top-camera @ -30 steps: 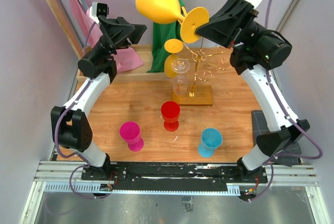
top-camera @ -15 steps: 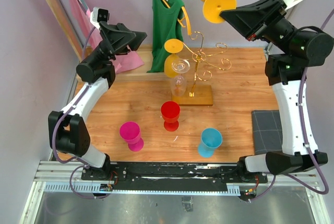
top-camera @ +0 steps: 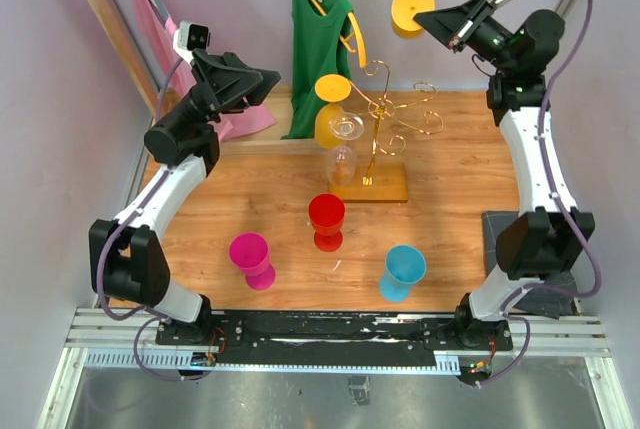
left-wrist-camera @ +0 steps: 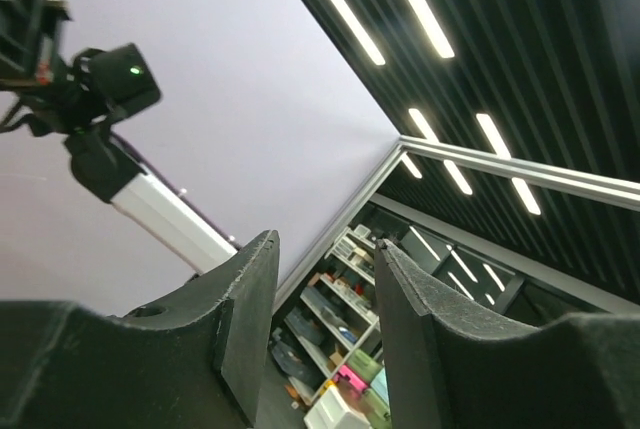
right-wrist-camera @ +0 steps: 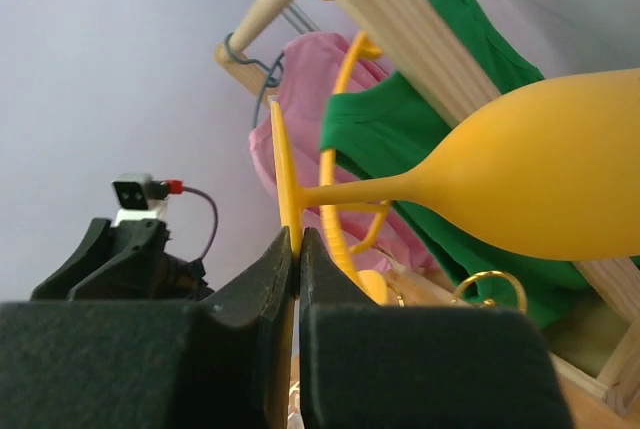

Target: Place the wine glass upside down on the wine glass rack

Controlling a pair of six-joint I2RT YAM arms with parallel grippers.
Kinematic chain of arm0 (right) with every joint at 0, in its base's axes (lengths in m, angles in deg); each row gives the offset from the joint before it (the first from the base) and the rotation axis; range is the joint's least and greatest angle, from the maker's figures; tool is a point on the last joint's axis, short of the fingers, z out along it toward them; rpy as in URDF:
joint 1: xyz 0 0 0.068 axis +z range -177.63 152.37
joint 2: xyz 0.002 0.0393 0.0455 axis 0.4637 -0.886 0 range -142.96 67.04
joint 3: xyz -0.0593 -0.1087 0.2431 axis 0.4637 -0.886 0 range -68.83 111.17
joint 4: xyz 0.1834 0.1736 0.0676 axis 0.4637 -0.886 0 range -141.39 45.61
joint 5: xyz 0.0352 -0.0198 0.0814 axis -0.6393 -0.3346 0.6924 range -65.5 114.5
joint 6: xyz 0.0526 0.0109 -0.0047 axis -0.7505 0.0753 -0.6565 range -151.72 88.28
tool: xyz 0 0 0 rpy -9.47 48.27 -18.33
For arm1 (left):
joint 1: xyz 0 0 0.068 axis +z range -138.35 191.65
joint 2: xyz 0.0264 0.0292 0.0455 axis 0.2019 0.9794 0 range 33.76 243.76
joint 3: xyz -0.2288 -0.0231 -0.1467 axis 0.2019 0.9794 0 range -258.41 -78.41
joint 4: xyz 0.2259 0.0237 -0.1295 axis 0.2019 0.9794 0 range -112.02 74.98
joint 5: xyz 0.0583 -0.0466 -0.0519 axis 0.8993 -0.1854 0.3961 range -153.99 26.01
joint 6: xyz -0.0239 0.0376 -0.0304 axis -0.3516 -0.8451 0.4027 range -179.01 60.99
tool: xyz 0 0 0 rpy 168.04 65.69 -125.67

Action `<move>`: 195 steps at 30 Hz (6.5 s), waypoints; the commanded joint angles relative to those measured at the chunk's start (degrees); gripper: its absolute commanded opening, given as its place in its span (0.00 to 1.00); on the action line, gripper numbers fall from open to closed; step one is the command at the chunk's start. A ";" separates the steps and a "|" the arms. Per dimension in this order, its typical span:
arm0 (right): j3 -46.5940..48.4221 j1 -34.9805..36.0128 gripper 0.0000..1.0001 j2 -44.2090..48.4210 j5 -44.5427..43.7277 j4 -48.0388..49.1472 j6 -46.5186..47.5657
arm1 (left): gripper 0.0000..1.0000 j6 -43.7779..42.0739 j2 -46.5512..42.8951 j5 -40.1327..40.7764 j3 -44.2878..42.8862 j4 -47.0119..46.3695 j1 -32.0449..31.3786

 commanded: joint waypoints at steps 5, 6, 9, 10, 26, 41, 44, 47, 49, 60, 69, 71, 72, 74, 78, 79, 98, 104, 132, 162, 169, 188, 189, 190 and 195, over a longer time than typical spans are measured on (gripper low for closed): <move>8.11 -1.12 0.01 -8.15 1.12 -3.99 -1.91 | 0.47 0.30 -3.78 -2.17 0.96 -12.10 0.61; 9.03 -1.01 0.01 -8.88 1.21 -5.88 -1.37 | 0.47 0.04 -3.95 -2.39 0.96 -11.67 0.61; 11.69 -0.28 0.01 -11.09 1.70 -10.89 0.43 | 0.47 -0.41 -4.24 -2.59 1.23 -11.14 0.61; 12.59 -0.01 0.01 -11.79 1.96 -12.12 0.58 | 0.47 -0.41 -4.28 -2.47 1.44 -11.08 0.61; 16.70 4.93 0.01 -15.91 4.74 -23.19 4.55 | 0.47 -0.21 -4.72 -2.19 2.76 -11.54 0.62; 13.52 9.07 0.01 -14.88 5.04 -27.66 8.36 | 0.47 -0.13 -4.99 -1.87 3.18 -11.68 0.61; 12.44 9.45 0.01 -14.32 5.13 -27.93 8.75 | 0.47 -0.11 -4.99 -1.84 3.13 -11.64 0.61; 11.87 9.65 0.01 -13.90 5.13 -28.82 9.46 | 0.47 -0.14 -4.92 -1.82 3.18 -11.49 0.62; 11.63 9.71 0.01 -13.73 5.13 -29.34 9.77 | 0.47 -0.12 -4.85 -1.74 3.23 -11.54 0.61; 9.10 9.68 0.01 -11.99 5.68 -29.90 9.91 | 0.47 -0.05 -4.66 -1.73 3.16 -11.47 0.61; 7.23 9.67 0.01 -9.63 5.92 -30.75 10.47 | 0.47 -0.08 -4.31 -1.62 2.84 -11.37 0.61; 6.58 9.72 0.01 -9.14 6.01 -30.83 10.53 | 0.47 0.01 -4.28 -1.63 2.83 -11.33 0.61; 6.31 9.69 0.01 -8.93 6.07 -30.84 10.53 | 0.47 -0.12 -4.28 -1.70 2.87 -11.31 0.61; 5.68 9.72 0.01 -8.66 6.31 -30.81 10.48 | 0.47 -0.09 -4.20 -1.71 2.88 -11.35 0.61; 4.18 9.57 0.01 -7.91 6.38 -30.77 10.55 | 0.47 -0.13 -4.18 -1.65 2.92 -11.37 0.61; 3.78 9.53 0.01 -7.56 6.37 -30.74 10.58 | 0.47 -0.15 -4.19 -1.73 3.00 -11.33 0.61; 0.15 4.67 0.01 -5.46 4.96 -28.40 8.85 | 0.47 -0.22 -3.93 -1.58 3.52 -11.72 0.61; 2.92 4.26 0.01 -7.85 5.01 -28.30 8.38 | 0.47 -0.10 -3.84 -1.62 3.49 -11.60 0.61; 10.40 6.59 0.01 -14.87 7.82 -26.09 5.27 | 0.47 -0.80 -3.48 -2.25 2.11 -10.23 0.61; 3.51 7.97 0.32 -8.49 7.88 -31.06 9.08 | 0.47 -0.24 -3.36 -1.74 3.42 -11.76 0.61; 3.68 7.89 0.36 -6.53 7.47 -35.11 11.77 | 0.47 0.15 -3.16 -1.42 3.84 -12.54 0.61; 0.44 5.44 0.41 4.76 7.27 -35.93 14.30 | 0.46 -8.35 -4.37 -11.24 5.02 3.01 0.61; 0.26 5.25 0.42 5.46 7.09 -35.92 14.60 | 0.45 -11.38 -5.03 -12.75 5.29 7.80 0.61; 0.05 4.91 0.43 6.12 7.00 -35.90 14.79 | 0.45 -14.43 -6.05 -14.02 5.82 12.21 0.61; -1.12 3.67 0.43 8.82 6.80 -35.91 15.14 | 0.45 -40.08 -13.04 -16.43 6.23 47.76 0.62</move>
